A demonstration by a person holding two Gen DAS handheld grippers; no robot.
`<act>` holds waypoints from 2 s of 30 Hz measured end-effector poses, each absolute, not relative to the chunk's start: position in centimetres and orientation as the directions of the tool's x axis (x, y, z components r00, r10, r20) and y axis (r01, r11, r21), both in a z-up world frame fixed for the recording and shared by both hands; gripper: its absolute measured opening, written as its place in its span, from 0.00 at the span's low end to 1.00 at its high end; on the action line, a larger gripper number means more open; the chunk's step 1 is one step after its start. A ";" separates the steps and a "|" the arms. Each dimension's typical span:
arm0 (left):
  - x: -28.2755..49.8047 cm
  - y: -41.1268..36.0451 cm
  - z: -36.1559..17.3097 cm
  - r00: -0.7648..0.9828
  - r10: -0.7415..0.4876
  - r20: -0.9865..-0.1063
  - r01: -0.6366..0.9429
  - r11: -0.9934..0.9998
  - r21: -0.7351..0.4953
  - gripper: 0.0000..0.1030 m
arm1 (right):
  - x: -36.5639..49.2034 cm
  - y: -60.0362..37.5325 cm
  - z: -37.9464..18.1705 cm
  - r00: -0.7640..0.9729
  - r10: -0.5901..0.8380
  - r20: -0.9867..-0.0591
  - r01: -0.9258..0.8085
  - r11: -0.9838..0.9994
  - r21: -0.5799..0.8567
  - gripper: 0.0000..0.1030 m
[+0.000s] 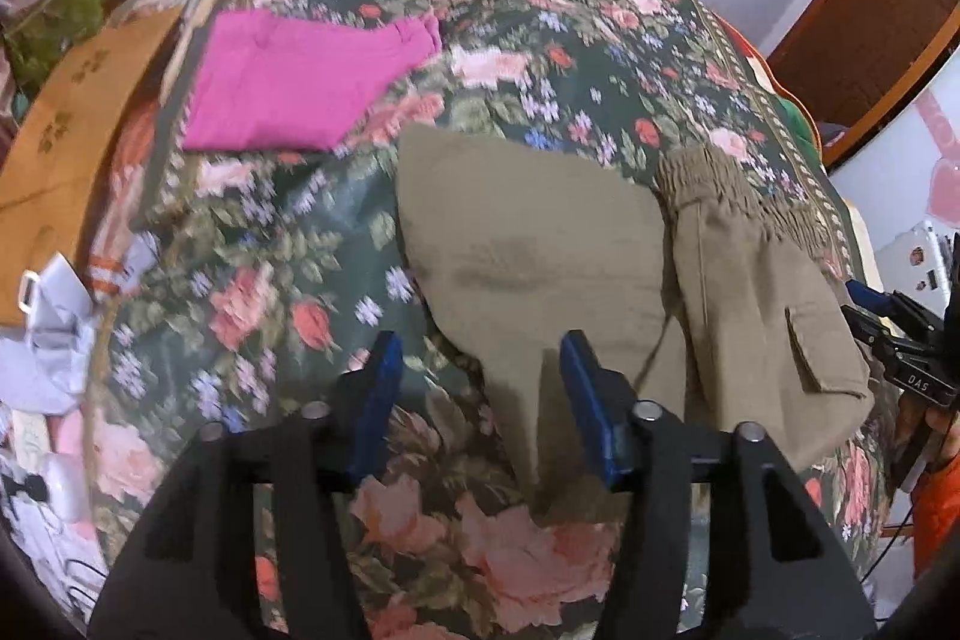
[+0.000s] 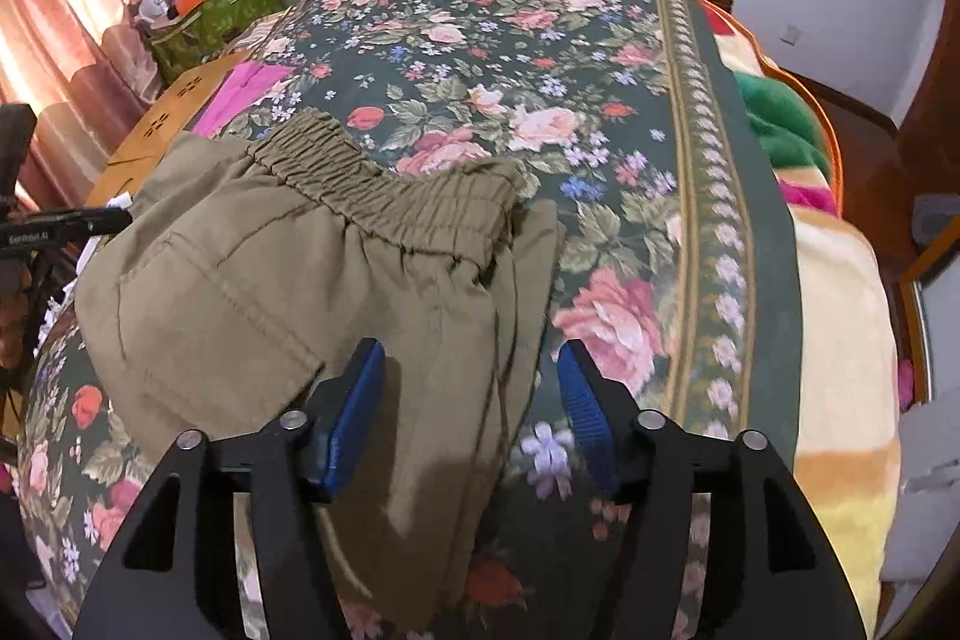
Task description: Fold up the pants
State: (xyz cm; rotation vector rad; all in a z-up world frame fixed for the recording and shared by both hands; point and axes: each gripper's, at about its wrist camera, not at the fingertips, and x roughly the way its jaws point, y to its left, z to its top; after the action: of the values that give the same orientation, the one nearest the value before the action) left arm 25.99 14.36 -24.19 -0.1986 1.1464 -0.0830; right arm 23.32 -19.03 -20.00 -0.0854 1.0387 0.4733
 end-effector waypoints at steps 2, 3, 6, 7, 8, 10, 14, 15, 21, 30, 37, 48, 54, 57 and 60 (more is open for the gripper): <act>26.1 14.1 -24.9 0.386 -0.188 -0.903 -0.033 0.976 -0.217 0.54 | 23.1 -19.4 -20.3 0.404 0.339 -0.850 -0.400 0.901 0.170 0.55; 26.1 13.9 -25.3 0.376 -0.198 -0.905 -0.031 0.974 -0.226 0.54 | 23.0 -19.5 -20.6 0.397 0.344 -0.851 -0.393 0.902 0.181 0.55; 26.3 13.4 -25.5 0.379 -0.207 -0.902 -0.025 0.972 -0.234 0.55 | 23.4 -19.8 -21.3 0.367 0.373 -0.852 -0.369 0.899 0.235 0.55; 26.5 13.2 -25.5 0.380 -0.215 -0.900 -0.018 0.971 -0.239 0.55 | 23.6 -19.9 -21.5 0.356 0.385 -0.851 -0.361 0.897 0.255 0.55; 26.7 13.0 -25.4 0.380 -0.219 -0.899 -0.012 0.970 -0.242 0.55 | 23.9 -20.0 -21.8 0.345 0.406 -0.846 -0.349 0.893 0.286 0.55; 27.1 12.7 -25.4 0.377 -0.223 -0.899 -0.002 0.970 -0.242 0.55 | 24.5 -20.1 -22.2 0.336 0.424 -0.841 -0.332 0.889 0.315 0.56; 27.8 12.0 -25.4 0.389 -0.217 -0.895 0.021 0.974 -0.227 0.55 | 25.4 -19.4 -22.7 0.314 0.450 -0.836 -0.333 0.877 0.347 0.53; 27.9 11.9 -25.3 0.400 -0.211 -0.892 0.029 0.976 -0.218 0.53 | 25.5 -19.2 -22.8 0.311 0.455 -0.835 -0.334 0.874 0.353 0.52; 28.5 11.7 -25.4 0.430 -0.213 -0.877 0.025 0.974 -0.224 0.18 | 26.1 -18.8 -23.3 0.304 0.469 -0.829 -0.330 0.868 0.370 0.29; 27.7 12.0 -22.6 0.498 -0.158 -0.853 0.005 0.984 -0.180 0.04 | 25.4 -18.2 -21.1 0.382 0.443 -0.811 -0.407 0.869 0.283 0.09; 27.1 12.2 -19.2 0.560 -0.125 -0.819 0.008 0.989 -0.146 0.01 | 25.6 -17.5 -18.0 0.434 0.460 -0.775 -0.465 0.851 0.244 0.07; 26.9 14.1 -13.1 0.658 -0.066 -0.750 -0.013 0.995 -0.099 0.00 | 26.8 -15.0 -13.0 0.510 0.476 -0.717 -0.530 0.830 0.175 0.07; 28.0 15.3 -16.6 0.552 -0.094 -0.828 -0.057 0.987 -0.151 0.47 | 26.9 -15.4 -14.2 0.493 0.460 -0.739 -0.522 0.835 0.171 0.07; 28.2 15.2 -19.5 0.511 -0.111 -0.852 -0.064 0.984 -0.167 0.63 | 26.7 -15.9 -14.9 0.482 0.452 -0.751 -0.516 0.839 0.174 0.07; 29.1 15.1 -22.6 0.431 -0.169 -0.886 -0.072 0.973 -0.221 0.63 | 26.7 -16.1 -15.5 0.475 0.447 -0.758 -0.512 0.841 0.175 0.06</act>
State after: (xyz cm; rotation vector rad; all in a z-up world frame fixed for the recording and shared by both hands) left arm 29.13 15.10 -22.56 -0.2398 1.1263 -0.0615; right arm 26.71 -16.05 -15.49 -0.0799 0.9020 0.5873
